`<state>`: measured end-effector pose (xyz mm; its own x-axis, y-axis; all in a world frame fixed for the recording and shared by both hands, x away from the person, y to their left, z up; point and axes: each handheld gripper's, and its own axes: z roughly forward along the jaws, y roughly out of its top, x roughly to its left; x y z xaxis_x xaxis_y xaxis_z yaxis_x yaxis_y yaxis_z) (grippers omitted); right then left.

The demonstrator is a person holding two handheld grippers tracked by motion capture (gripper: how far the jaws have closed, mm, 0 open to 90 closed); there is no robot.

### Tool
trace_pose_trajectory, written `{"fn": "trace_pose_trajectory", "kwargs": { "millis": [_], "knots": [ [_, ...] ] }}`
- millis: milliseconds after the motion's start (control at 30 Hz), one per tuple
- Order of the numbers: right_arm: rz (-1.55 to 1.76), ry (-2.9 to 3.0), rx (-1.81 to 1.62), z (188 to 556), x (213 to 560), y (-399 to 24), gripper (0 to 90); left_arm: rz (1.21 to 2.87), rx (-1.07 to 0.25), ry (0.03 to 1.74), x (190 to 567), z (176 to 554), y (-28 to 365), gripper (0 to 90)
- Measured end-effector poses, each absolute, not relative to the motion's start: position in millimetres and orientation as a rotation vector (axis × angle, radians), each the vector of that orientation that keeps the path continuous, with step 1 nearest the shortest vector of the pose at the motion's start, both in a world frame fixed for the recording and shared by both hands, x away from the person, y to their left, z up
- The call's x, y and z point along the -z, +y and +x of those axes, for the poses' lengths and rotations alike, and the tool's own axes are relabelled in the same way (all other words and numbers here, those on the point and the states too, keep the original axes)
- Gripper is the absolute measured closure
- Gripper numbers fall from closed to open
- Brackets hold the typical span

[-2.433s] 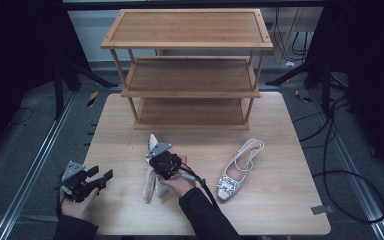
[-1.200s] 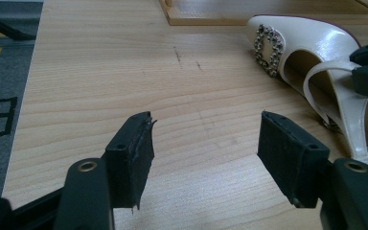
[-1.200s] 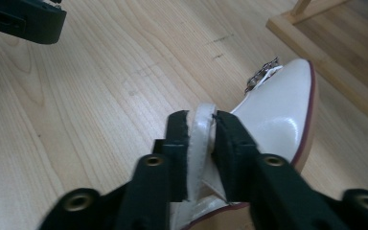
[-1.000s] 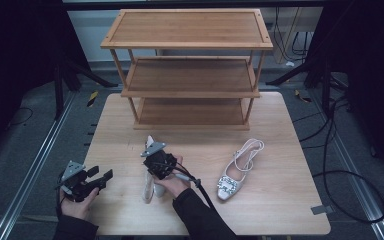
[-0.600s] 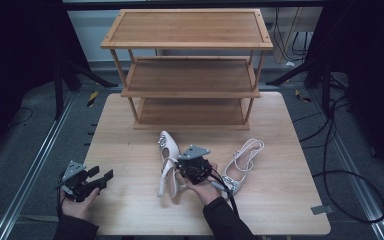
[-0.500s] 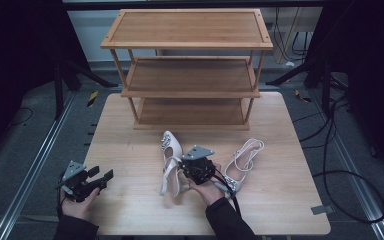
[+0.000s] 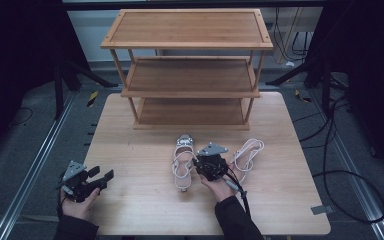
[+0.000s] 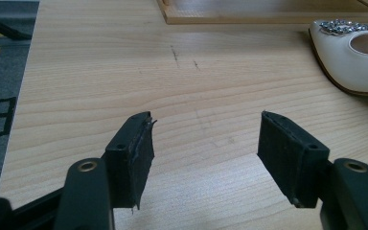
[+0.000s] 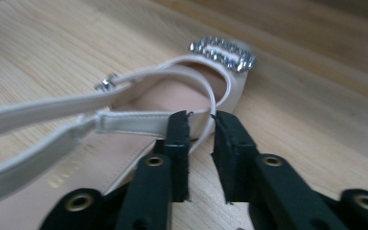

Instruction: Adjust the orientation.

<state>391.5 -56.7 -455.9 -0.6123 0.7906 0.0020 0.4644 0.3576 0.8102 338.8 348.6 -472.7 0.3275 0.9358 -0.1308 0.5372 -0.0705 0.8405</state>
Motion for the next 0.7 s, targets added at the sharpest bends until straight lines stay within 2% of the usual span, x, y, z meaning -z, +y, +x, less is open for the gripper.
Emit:
{"fn": "trace_pose_trajectory", "kwargs": {
  "millis": [33, 67, 100, 133, 200, 233, 333, 467, 600, 700],
  "knots": [
    [1.090, 2.227, -1.148, 389.6, 453.2, -57.9, 72.1, 1.731, -0.582, 1.328, 472.7, 338.8, 348.8, 35.9],
    [1.097, 2.198, -1.189, 381.2, 445.4, -61.2, 63.0, 1.729, -0.580, 1.327, 472.5, 338.5, 348.8, 35.8],
    [1.104, 2.188, -1.206, 378.0, 443.5, -62.2, 59.4, 1.729, -0.580, 1.327, 472.5, 338.5, 348.8, 35.8],
    [1.104, 2.188, -1.206, 378.0, 443.5, -62.2, 59.4, 1.727, -0.580, 1.327, 472.2, 338.3, 348.7, 35.8],
    [1.131, 2.165, -1.291, 362.8, 439.1, -64.3, 47.5, 1.725, -0.579, 1.325, 471.9, 338.0, 348.4, 35.7],
    [1.131, 2.165, -1.291, 362.8, 439.1, -64.3, 47.5, 1.725, -0.578, 1.325, 471.8, 337.8, 348.3, 35.7],
    [1.143, 2.110, -1.367, 337.9, 439.6, -62.6, 36.0, 1.721, -0.577, 1.325, 471.7, 337.5, 348.2, 35.7],
    [1.139, 2.116, -1.375, 326.1, 442.3, -58.5, 33.6, 1.724, -0.576, 1.326, 471.8, 337.6, 348.3, 35.7],
    [1.188, 2.151, -1.373, 318.4, 451.6, -46.0, 21.7, 1.727, -0.581, 1.325, 471.6, 337.4, 347.9, 35.7],
    [1.200, 2.145, -1.353, 318.3, 457.3, -39.8, 17.7, 1.727, -0.583, 1.324, 471.5, 337.3, 347.9, 35.7]
  ]
}}
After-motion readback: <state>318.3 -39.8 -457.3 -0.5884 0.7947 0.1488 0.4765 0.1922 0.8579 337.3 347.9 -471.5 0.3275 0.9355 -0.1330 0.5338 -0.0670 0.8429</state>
